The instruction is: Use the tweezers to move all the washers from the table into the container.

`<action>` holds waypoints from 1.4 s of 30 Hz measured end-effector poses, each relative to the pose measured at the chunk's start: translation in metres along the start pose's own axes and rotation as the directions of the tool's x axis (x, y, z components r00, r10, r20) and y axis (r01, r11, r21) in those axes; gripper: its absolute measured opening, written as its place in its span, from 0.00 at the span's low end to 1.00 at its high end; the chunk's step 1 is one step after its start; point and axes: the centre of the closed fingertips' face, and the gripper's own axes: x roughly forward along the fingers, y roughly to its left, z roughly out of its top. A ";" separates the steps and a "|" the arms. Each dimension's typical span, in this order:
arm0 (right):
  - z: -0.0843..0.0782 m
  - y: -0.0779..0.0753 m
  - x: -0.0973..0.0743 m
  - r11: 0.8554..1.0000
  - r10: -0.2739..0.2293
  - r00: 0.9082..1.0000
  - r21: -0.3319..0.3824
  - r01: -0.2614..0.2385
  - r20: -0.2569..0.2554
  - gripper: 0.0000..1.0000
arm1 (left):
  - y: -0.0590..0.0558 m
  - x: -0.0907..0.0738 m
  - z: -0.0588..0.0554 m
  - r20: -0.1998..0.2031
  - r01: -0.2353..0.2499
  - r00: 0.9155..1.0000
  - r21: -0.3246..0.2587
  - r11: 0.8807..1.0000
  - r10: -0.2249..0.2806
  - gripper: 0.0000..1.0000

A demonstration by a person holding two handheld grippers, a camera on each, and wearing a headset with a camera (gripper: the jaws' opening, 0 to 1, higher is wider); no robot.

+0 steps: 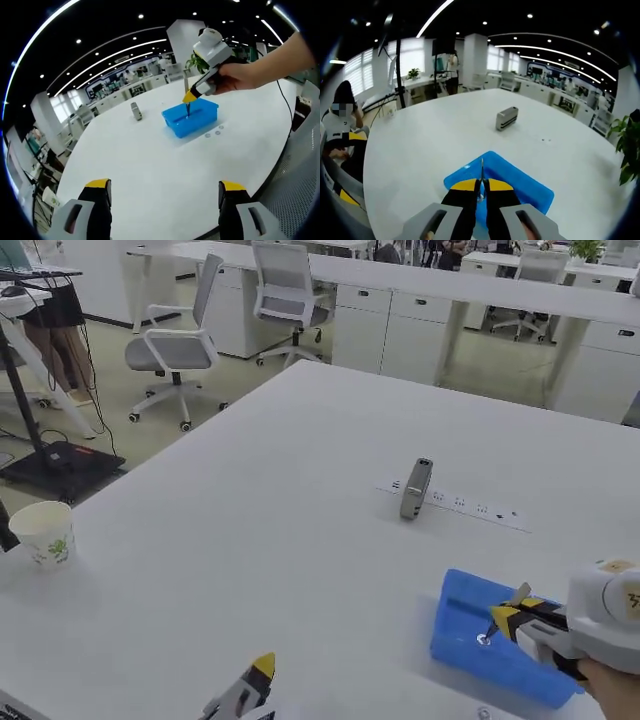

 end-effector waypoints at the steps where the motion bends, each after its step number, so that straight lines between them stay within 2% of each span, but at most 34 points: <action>1: -0.002 -0.001 0.002 1.000 0.001 1.000 0.007 -0.001 -0.003 0.02 | 0.000 0.000 0.000 -0.002 0.002 1.000 0.002 1.000 -0.002 0.90; 8: -0.006 0.001 0.007 1.000 0.008 1.000 -0.024 -0.008 -0.024 0.02 | 0.002 0.002 -0.003 -0.015 -0.007 1.000 -0.001 1.000 0.007 0.90; 15: -0.007 0.002 0.011 1.000 0.025 0.999 -0.003 -0.025 -0.020 0.02 | 0.005 0.003 -0.005 -0.026 -0.018 0.999 0.000 1.000 0.018 0.91; 22: -0.011 0.001 0.014 1.000 0.016 1.000 0.005 -0.016 -0.027 0.02 | 0.007 0.002 -0.004 -0.022 -0.026 0.999 -0.002 1.000 0.026 0.91; 25: -0.013 0.002 0.015 1.000 0.014 1.000 0.007 -0.014 -0.026 0.02 | 0.010 0.000 -0.001 -0.007 -0.036 0.999 -0.016 0.999 0.036 0.91; 35: -0.028 0.007 0.017 1.000 0.010 0.998 0.008 -0.010 -0.056 0.02 | 0.009 -0.001 0.001 0.004 -0.037 0.999 -0.009 0.999 0.037 0.91; 36: -0.026 0.006 0.017 1.000 0.006 0.999 0.012 -0.006 -0.041 0.02 | 0.009 -0.001 0.001 0.002 -0.037 0.999 -0.009 0.999 0.037 0.91; 42: -0.022 0.004 0.016 0.999 0.005 0.999 0.031 -0.004 -0.037 0.03 | 0.009 -0.001 0.000 -0.003 -0.035 0.999 -0.006 0.999 0.035 0.91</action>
